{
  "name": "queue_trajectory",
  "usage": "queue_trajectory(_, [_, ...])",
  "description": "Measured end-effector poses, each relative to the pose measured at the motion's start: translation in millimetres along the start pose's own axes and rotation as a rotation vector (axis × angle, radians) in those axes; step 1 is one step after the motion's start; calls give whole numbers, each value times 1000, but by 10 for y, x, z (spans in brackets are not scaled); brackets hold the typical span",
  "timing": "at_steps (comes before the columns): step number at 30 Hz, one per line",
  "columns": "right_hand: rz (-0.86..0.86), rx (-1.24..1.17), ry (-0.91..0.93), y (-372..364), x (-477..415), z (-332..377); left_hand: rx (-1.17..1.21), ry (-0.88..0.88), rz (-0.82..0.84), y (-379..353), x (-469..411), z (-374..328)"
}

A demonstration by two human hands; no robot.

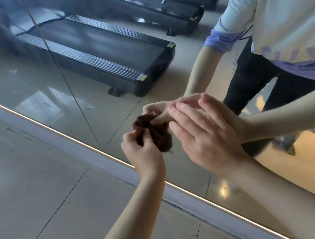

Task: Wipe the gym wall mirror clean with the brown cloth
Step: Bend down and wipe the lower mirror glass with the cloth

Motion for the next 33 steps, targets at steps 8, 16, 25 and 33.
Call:
queue_trajectory(8, [15,180,136,-112,39,68,16,12,41,32,-106,30])
queue_trajectory(16, [35,214,151,-155,71,78,-1,-14,-60,148,-394,-203])
queue_trajectory(25, [51,255,173,-160,60,109,-4,-95,-33,151,-371,-340])
queue_trajectory(33, [51,227,193,-142,58,103,-12,-135,-4,114,-136,-471])
Point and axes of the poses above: each hand's wrist, its own x-axis away from the middle knuckle, its own y-axis out of the back of the hand, z = x × y, the point moved 7 cm from there along -x, towards the middle knuckle, and after that the axes turned 9 degrees about y, right-handed, at the moved point
